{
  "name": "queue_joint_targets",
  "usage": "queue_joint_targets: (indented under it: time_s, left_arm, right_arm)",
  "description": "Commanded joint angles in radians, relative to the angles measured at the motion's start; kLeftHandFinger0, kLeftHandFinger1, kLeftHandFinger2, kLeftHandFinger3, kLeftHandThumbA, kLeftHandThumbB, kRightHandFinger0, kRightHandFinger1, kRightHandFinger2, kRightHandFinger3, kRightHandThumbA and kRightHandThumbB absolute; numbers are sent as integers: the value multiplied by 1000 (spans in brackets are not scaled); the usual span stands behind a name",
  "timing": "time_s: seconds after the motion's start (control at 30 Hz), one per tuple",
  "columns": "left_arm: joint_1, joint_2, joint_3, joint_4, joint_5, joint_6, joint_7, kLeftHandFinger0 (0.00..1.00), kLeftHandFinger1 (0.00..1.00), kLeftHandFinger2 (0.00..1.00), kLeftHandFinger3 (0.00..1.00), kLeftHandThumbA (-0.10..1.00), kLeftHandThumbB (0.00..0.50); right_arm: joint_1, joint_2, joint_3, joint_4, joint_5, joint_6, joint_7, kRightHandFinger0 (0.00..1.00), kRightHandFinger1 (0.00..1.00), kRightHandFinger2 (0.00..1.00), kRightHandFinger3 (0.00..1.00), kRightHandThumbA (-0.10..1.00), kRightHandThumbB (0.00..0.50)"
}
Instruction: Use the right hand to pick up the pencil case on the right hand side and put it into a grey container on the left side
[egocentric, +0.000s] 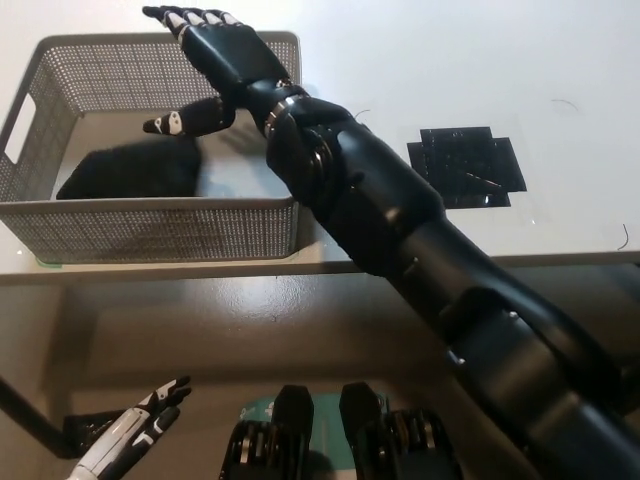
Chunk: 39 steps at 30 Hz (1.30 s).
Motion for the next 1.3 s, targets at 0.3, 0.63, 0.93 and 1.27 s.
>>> queue_joint_targets:
  time_s: [0.3, 0.63, 0.93, 1.27]
  left_arm:
    - [-4, 29, 9, 5, -5, -31, 5, 918, 957, 1000, 1000, 1000, 323]
    - [12, 23, 10, 41, -6, -47, 15, 884, 931, 1000, 1000, 1000, 334]
    - [27, 19, 12, 50, 3, -48, 28, 883, 932, 1000, 1000, 1000, 330]
    - [35, 13, 18, 57, 3, -42, 38, 888, 935, 1000, 1000, 999, 321]
  right_arm:
    - [189, -183, -138, -620, 96, 95, 142, 1000, 1000, 1000, 1000, 1000, 395]
    - [365, -329, -267, -1029, 163, 176, 210, 1000, 1000, 1000, 1000, 1000, 349]
    - [530, -455, -398, -1271, 273, 226, 235, 1000, 1000, 1000, 1000, 1000, 370]
    - [841, -392, -506, -1290, 359, 182, 126, 1000, 1000, 1000, 1000, 1000, 407]
